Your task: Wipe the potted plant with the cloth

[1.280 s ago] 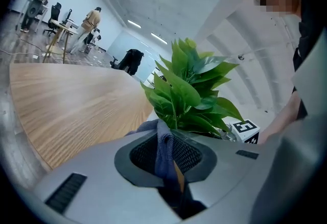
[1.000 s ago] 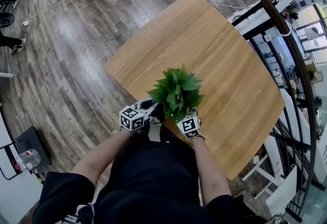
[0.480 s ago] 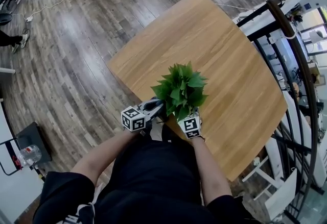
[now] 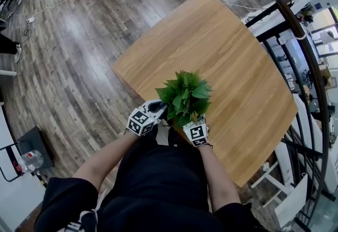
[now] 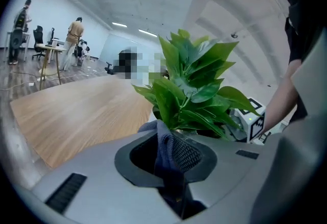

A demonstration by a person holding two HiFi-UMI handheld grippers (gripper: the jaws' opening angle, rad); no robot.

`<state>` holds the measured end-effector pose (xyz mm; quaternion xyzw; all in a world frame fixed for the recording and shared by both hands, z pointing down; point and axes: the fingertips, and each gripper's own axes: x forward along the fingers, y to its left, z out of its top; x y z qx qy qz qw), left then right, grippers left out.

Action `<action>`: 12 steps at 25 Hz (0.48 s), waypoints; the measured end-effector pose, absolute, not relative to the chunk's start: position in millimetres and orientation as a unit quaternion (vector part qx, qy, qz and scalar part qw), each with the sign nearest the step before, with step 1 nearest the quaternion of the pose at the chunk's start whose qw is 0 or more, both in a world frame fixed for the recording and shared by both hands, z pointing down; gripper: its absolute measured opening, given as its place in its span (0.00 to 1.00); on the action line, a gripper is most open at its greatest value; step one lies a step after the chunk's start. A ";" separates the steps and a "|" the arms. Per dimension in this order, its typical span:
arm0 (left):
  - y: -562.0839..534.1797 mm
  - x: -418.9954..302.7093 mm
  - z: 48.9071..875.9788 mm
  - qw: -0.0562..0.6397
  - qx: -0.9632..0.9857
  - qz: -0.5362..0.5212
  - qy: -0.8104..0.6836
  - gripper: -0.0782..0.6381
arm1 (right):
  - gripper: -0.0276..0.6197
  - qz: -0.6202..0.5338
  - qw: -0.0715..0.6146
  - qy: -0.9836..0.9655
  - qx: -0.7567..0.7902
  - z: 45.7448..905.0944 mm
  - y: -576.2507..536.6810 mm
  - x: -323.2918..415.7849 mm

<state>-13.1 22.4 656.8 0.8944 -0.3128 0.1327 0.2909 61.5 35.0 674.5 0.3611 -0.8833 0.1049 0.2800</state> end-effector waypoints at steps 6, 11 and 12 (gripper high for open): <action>-2.6 -15.7 652.1 0.306 0.883 0.115 -0.337 0.21 | 0.62 0.135 0.267 -0.891 0.341 673.8 59.7 59.2; -3.7 -13.5 652.0 0.317 0.882 0.113 -0.331 0.21 | 0.62 0.105 0.293 -0.877 0.366 678.7 34.9 79.8; -3.3 -13.0 651.9 0.322 0.881 0.110 -0.328 0.21 | 0.62 0.093 0.301 -0.882 0.352 679.7 30.8 77.1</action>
